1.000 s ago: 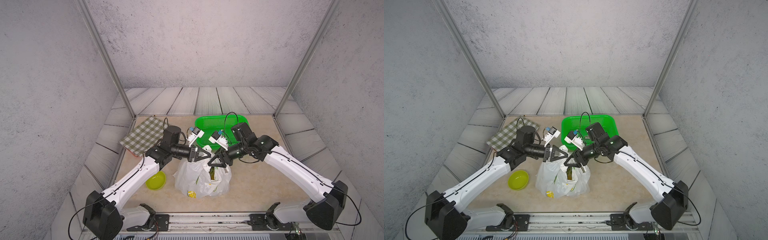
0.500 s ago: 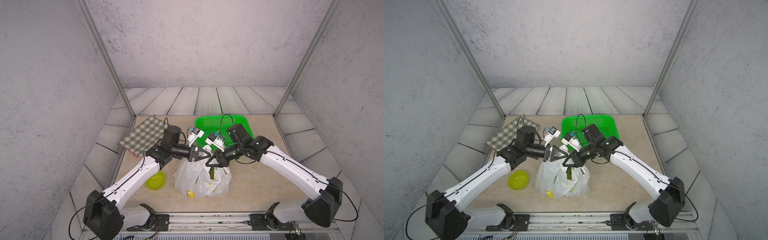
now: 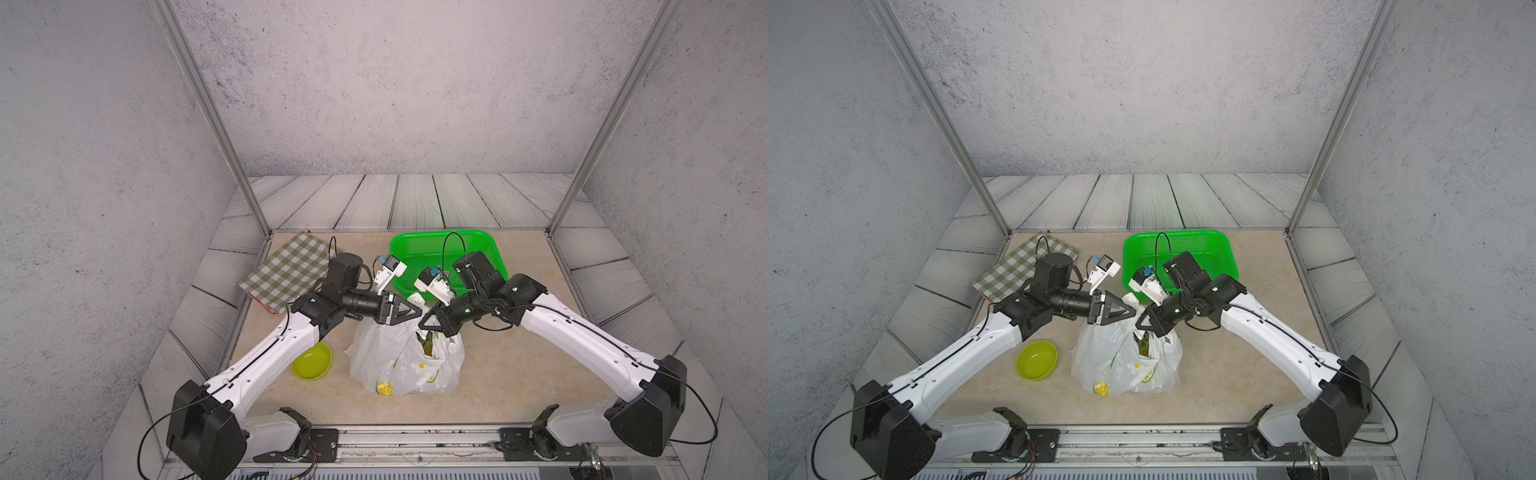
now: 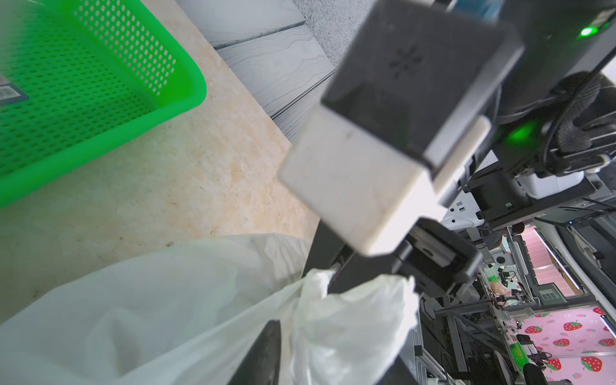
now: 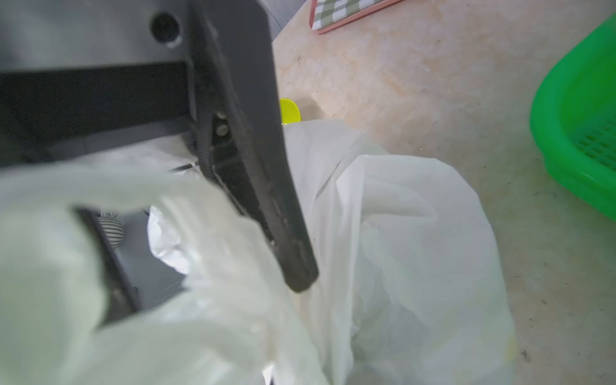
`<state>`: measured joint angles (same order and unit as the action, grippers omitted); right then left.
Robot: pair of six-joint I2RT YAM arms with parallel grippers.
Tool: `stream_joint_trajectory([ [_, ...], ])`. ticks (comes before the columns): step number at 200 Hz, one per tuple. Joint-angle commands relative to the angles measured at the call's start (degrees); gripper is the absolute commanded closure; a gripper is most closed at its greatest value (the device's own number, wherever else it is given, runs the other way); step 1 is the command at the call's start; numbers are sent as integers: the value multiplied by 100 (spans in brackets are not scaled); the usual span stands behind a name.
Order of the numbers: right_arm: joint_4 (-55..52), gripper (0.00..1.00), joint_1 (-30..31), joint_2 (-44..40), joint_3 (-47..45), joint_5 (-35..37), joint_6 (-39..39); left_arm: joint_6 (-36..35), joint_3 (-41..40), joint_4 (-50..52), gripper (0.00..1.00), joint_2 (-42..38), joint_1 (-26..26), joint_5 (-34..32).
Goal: Place the pineapple into a plastic bag & tie a knot
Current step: Cross the plastic bag at the center of the board.
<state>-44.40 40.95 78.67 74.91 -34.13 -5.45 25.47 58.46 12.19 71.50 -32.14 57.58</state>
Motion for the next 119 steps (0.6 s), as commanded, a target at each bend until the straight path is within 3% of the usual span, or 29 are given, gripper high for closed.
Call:
stream_joint_trajectory([
  [1, -346, 89, -42, -203, 116, 383, 49, -277, -97, 337, 55, -102, 9, -140],
  [46, -432, 86, -63, -317, 237, 539, 48, -847, -55, 1127, 56, -52, -150, -468],
  [78, -698, 86, -67, -267, 374, 800, 121, -938, -42, 1241, 86, -94, -170, -649],
  [119, -808, 77, -64, -239, 465, 1041, 92, -589, 7, 665, 100, -430, -170, -689],
])
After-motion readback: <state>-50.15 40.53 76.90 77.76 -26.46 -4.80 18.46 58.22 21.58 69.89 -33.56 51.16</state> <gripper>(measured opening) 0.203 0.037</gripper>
